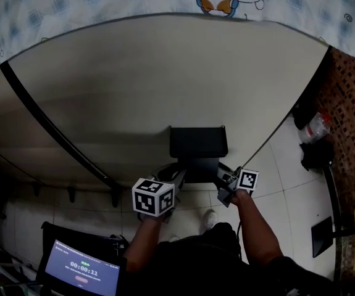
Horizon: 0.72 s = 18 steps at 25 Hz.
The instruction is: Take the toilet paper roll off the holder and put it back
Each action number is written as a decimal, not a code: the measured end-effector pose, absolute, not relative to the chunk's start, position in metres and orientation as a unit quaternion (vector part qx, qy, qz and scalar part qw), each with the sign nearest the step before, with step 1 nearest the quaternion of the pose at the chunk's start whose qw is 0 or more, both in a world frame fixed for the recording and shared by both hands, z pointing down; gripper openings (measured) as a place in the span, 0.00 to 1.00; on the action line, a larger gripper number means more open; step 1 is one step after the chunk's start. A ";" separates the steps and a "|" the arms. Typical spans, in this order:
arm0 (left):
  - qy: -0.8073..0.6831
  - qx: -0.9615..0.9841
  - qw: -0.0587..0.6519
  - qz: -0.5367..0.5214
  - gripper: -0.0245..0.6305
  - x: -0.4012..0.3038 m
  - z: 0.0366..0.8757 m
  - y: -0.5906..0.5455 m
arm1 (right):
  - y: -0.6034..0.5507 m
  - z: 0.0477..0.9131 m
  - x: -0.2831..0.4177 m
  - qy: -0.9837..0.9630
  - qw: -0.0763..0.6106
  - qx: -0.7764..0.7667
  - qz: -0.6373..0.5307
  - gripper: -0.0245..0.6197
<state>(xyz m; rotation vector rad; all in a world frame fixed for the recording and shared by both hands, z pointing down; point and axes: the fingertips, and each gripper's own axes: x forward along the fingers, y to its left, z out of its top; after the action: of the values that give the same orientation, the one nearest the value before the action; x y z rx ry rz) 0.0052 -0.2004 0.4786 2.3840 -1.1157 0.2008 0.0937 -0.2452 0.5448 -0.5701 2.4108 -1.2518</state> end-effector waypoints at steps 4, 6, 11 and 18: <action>-0.419 0.874 0.236 0.070 0.21 0.003 0.481 -0.204 | -0.245 0.544 0.123 0.850 0.199 -0.224 -0.434 0.75; -0.423 0.873 0.233 0.067 0.21 0.003 0.480 -0.207 | -0.248 0.540 0.143 0.845 0.214 -0.241 -0.427 0.75; -0.433 0.871 0.220 0.071 0.21 -0.001 0.478 -0.208 | -0.250 0.519 0.183 0.841 0.239 -0.288 -0.392 0.75; -0.454 0.859 0.224 0.075 0.20 -0.017 0.486 -0.205 | -0.239 0.444 0.185 0.886 0.160 -0.361 -0.244 0.66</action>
<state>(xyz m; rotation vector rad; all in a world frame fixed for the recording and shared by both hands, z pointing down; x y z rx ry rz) -0.0174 -0.2051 0.4861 2.3722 -1.2529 0.2064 0.1847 -0.2388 0.4439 -1.0302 2.5299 -0.6981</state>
